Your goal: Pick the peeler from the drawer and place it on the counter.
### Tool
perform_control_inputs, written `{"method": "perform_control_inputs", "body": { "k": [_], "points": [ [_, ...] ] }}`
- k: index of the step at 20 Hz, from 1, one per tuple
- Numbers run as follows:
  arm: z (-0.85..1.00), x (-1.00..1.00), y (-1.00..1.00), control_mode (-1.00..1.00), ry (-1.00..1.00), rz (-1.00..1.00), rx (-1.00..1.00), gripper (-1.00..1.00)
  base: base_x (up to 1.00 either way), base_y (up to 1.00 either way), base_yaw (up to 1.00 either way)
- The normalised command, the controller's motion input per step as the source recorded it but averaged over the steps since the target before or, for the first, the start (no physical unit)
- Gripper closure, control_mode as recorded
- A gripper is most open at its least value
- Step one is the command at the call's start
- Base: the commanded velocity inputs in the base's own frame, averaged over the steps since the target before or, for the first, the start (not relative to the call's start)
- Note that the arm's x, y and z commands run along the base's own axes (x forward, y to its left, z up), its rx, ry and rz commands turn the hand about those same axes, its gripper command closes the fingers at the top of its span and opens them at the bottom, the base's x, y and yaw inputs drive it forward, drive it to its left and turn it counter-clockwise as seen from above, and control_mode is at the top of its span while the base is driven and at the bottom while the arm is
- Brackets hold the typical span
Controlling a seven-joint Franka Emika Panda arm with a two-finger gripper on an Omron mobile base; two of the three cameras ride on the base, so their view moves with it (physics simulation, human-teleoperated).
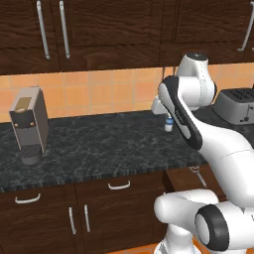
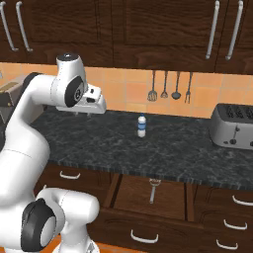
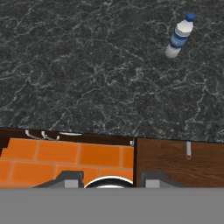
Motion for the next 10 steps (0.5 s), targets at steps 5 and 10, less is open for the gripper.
{"method": "perform_control_inputs", "body": {
  "k": [5,10],
  "points": [
    [0.0,-0.26,0.0,-1.0,0.0,0.0,0.0,-1.0,0.0,0.0,0.0],
    [0.0,-0.26,0.02,-1.0,0.0,0.0,0.0,-1.0,0.0,0.0,0.0]
  ]
}}
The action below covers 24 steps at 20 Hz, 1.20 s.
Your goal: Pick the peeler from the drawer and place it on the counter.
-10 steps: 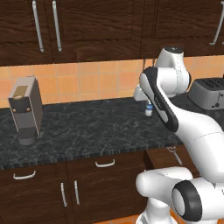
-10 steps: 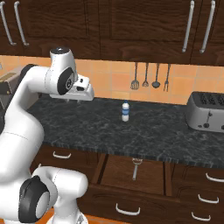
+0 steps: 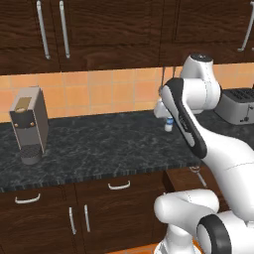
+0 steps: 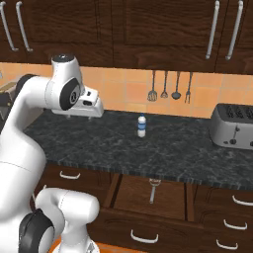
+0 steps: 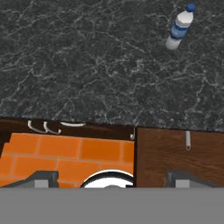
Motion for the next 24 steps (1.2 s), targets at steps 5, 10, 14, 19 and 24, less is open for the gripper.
{"method": "perform_control_inputs", "body": {
  "k": [5,10,14,19,24],
  "points": [
    [0.0,0.0,0.0,-1.0,0.0,0.0,0.0,-1.0,0.0,0.0,0.0],
    [0.0,0.0,0.0,1.0,0.0,0.0,0.0,-1.0,-0.01,0.3,0.0],
    [0.0,0.0,0.0,1.0,0.0,0.0,0.0,-1.0,-0.06,0.46,0.0],
    [0.0,0.0,0.0,1.0,0.0,0.0,0.0,-1.0,-0.04,0.45,0.0],
    [0.0,0.0,0.0,1.0,0.0,0.0,0.0,-1.0,0.0,0.53,0.0]
  ]
}}
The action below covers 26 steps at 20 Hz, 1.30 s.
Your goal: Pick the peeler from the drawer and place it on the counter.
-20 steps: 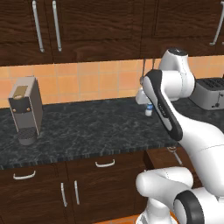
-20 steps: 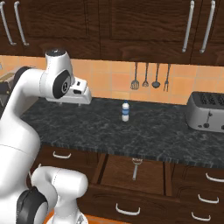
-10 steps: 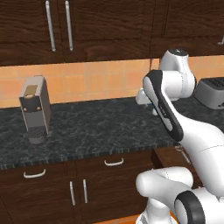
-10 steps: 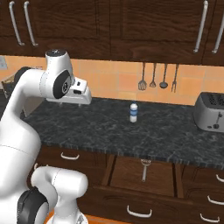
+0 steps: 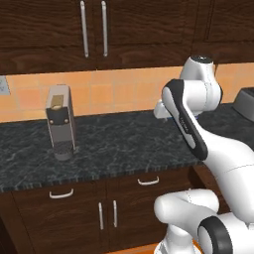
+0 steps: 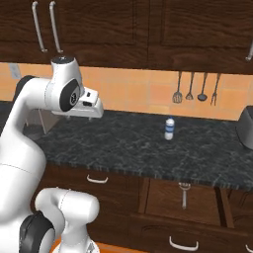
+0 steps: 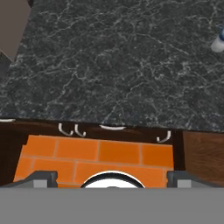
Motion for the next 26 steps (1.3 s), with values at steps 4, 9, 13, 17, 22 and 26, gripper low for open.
{"method": "perform_control_inputs", "body": {
  "k": [4,9,13,17,22,26],
  "points": [
    [0.0,0.0,0.0,1.0,0.0,0.0,0.0,-1.0,0.0,0.45,0.0],
    [0.0,-0.04,0.0,-1.0,0.0,-0.01,0.0,-1.0,0.0,0.2,0.0],
    [0.0,-0.49,-0.32,-1.0,0.0,-0.05,0.0,-1.0,0.0,0.0,0.0],
    [-0.04,-0.7,-0.81,-1.0,0.0,-0.14,0.06,-1.0,0.0,0.0,0.0],
    [-0.08,-0.85,-1.0,-1.0,0.03,-0.27,0.18,-1.0,0.0,0.0,0.0],
    [-0.2,-0.85,-1.0,-1.0,0.07,-0.3,0.21,-1.0,0.0,0.0,0.0]
  ]
}}
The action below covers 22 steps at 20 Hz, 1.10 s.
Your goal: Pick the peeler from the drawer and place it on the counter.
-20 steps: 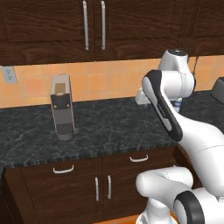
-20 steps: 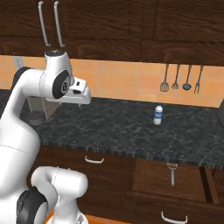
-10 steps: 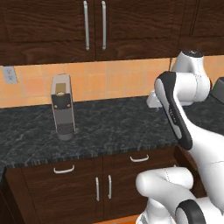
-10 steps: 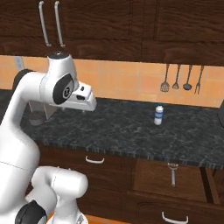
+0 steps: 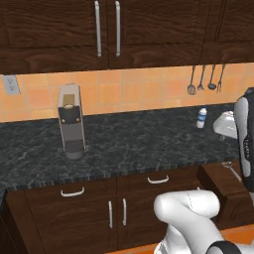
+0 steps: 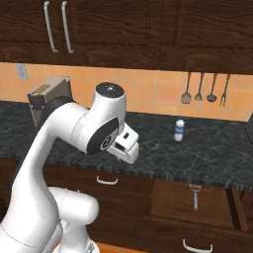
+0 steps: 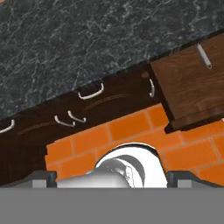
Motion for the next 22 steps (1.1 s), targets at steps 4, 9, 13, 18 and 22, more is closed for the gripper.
{"method": "perform_control_inputs", "body": {
  "k": [4,9,13,18,22],
  "points": [
    [-0.41,-0.67,-1.0,-1.0,0.15,-0.4,0.19,-1.0,0.0,0.0,0.0],
    [-0.37,-0.18,-0.9,-1.0,-0.03,-0.16,0.13,-1.0,0.0,0.0,0.0],
    [-0.43,-0.01,-1.0,-1.0,0.16,-0.25,0.11,-1.0,0.0,0.0,0.0],
    [-0.9,0.33,-1.0,-1.0,0.36,-0.31,0.13,-1.0,0.0,0.0,0.0],
    [-1.0,0.66,-1.0,-1.0,0.41,-0.4,0.12,-1.0,0.0,0.0,0.0]
  ]
}}
